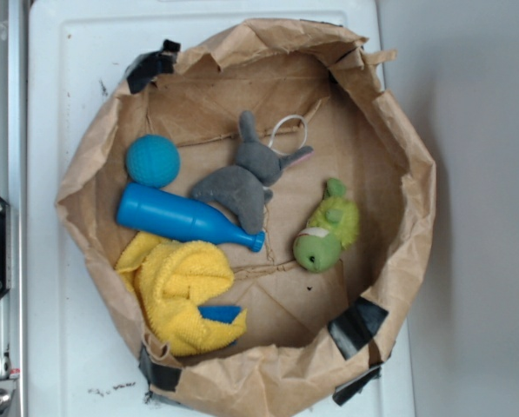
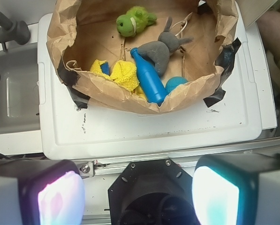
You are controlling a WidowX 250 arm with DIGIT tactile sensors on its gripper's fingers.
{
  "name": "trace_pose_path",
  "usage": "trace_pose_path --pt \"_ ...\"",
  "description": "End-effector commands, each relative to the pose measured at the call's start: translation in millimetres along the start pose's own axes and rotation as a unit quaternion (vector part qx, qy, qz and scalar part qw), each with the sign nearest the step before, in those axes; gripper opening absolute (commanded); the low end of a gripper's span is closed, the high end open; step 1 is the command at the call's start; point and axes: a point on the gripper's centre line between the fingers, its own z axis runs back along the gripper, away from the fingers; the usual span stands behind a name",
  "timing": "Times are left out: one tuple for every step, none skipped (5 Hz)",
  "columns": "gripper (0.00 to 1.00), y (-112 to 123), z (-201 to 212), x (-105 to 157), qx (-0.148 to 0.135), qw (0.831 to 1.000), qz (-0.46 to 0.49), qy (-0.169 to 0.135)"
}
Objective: Grab the green animal.
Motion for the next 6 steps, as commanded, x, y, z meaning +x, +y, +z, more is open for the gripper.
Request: trace_pose_path --pt "1.00 0.0 0.0 0.0 0.000 1.000 0.000 0.000" --pt "1.00 -5.0 -6.2 49.7 0.006 1.000 0.016 -0.023" --pt "1.00 -2.3 -13.2 90.7 0.023 0.998 0.029 -0.041" --pt "1.00 10.1 -30.6 136.6 0.036 0.996 0.060 -0.051" --pt "1.00 19.2 -52.4 157.1 0.041 0.981 0.184 -0.054" --pt "1.00 19.2 -52.4 157.1 0.041 0.981 0.184 -0.054"
